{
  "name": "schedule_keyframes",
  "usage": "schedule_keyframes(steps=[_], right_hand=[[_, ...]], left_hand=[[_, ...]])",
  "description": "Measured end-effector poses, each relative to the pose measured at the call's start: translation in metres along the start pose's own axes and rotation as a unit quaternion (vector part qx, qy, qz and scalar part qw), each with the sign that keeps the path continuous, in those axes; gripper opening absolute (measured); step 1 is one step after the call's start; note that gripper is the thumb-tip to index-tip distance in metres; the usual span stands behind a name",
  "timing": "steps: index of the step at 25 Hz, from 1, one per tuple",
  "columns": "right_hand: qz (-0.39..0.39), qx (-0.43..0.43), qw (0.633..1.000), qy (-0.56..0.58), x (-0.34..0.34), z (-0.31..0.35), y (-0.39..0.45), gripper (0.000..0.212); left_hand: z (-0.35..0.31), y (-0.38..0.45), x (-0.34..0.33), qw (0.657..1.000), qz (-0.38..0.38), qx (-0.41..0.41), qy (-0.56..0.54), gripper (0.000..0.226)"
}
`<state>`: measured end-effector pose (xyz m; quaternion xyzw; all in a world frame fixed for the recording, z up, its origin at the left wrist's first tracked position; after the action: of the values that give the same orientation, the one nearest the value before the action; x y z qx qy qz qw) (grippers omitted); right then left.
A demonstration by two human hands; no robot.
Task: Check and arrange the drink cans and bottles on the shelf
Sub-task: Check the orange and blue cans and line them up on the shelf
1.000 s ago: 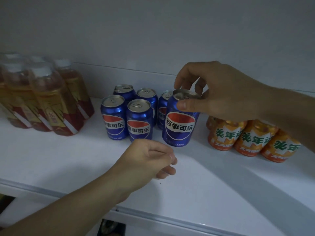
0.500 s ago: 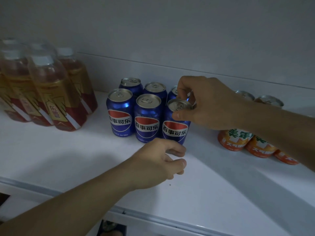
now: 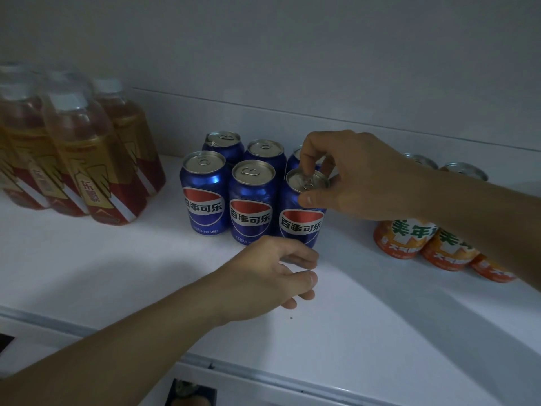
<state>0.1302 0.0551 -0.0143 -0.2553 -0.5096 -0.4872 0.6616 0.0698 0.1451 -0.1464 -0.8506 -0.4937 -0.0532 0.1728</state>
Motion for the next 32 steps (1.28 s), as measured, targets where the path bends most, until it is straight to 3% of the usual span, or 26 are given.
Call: schedule_keyframes(steps=[5,9,10,13,15,20,23,26,28,30,32], right_hand=[[-0.002,0.004,1.0,0.019,0.0,-0.001,-0.001,0.035],[-0.115,-0.016,0.993,0.023,0.038,-0.011,0.01,0.028],[-0.111,-0.046,0.992,0.034,0.039,-0.022,0.019,0.028],[0.021,-0.148,0.983,0.104,0.002,-0.047,0.044,0.038],[0.06,-0.196,0.966,0.16,-0.018,-0.056,0.047,0.038],[-0.021,-0.196,0.967,0.164,0.018,-0.061,0.044,0.037],[-0.141,-0.128,0.959,0.209,0.092,-0.056,0.019,0.022],[-0.23,-0.028,0.924,0.305,0.154,-0.052,-0.022,0.02],[-0.202,0.012,0.906,0.371,0.155,-0.051,-0.045,0.032],[-0.127,0.042,0.904,0.407,0.124,-0.04,-0.064,0.04],[-0.088,0.052,0.897,0.429,0.086,-0.034,-0.084,0.042]], left_hand=[[-0.001,0.002,0.001,1.0,-0.002,-0.003,-0.012,0.028],[-0.002,0.001,0.0,1.0,0.012,-0.004,-0.01,0.024],[-0.003,0.002,0.0,1.0,0.016,-0.006,-0.006,0.022],[-0.006,0.002,-0.003,0.999,0.032,-0.018,0.012,0.017],[-0.007,0.003,-0.006,0.998,0.039,-0.024,0.03,0.018],[-0.022,0.002,-0.015,0.997,0.038,-0.045,0.048,0.018],[-0.048,0.005,-0.03,0.995,0.044,-0.045,-0.073,0.04],[-0.079,0.008,-0.053,0.952,0.085,-0.037,-0.291,0.073],[-0.1,0.006,-0.068,0.898,0.14,-0.051,-0.413,0.087],[-0.119,-0.003,-0.082,0.863,0.184,-0.087,-0.462,0.086],[-0.123,-0.012,-0.101,0.877,0.195,-0.106,-0.427,0.076]])
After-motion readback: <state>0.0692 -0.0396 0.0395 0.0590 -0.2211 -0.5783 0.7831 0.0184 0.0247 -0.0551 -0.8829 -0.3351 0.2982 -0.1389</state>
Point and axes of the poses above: each hand's wrist, its own y-axis towards the middle knuckle, its own x-axis out of the back of the hand, z = x × y, the point moved 10 cm from there along y, towards the middle knuckle, and after that the axes turned 2 degrees about -z, right-handed, at the moved point
